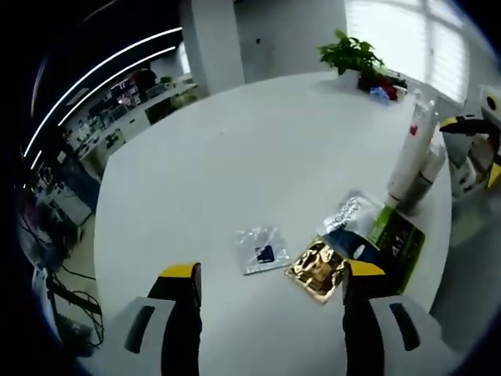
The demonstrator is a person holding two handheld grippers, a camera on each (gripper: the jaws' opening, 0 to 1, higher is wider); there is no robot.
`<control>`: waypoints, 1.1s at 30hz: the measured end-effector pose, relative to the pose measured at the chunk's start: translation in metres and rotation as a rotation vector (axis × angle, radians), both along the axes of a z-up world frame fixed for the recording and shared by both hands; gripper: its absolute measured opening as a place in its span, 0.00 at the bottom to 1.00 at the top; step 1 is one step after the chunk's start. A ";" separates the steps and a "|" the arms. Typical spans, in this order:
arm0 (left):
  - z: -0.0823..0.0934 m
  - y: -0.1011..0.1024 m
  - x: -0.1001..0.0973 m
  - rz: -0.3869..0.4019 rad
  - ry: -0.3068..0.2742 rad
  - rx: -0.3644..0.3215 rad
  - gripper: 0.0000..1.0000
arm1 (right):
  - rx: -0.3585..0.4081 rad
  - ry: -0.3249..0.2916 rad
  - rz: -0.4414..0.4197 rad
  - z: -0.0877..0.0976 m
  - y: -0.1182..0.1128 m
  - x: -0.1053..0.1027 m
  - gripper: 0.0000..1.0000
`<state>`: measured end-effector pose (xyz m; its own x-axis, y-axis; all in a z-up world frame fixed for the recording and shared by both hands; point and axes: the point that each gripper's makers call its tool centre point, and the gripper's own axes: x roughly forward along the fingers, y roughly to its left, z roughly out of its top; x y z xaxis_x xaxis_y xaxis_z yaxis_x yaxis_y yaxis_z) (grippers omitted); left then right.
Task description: Arrange the skincare products in the storage area until every visible bottle or jar stands upright without overlapping.
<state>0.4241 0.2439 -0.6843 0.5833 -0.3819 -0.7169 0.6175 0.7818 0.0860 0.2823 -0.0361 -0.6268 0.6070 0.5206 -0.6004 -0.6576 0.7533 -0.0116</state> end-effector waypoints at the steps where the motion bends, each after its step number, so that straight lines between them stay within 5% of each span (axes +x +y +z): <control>1: -0.002 0.000 0.002 0.006 0.004 0.001 0.69 | -0.001 0.001 0.000 0.000 0.000 0.000 0.93; 14: -0.032 -0.012 0.027 0.050 0.067 0.024 0.65 | -0.009 0.008 0.002 -0.002 -0.001 0.001 0.93; 33: -0.053 -0.020 0.029 0.125 0.131 0.040 0.52 | -0.011 0.012 -0.016 -0.004 -0.007 0.001 0.93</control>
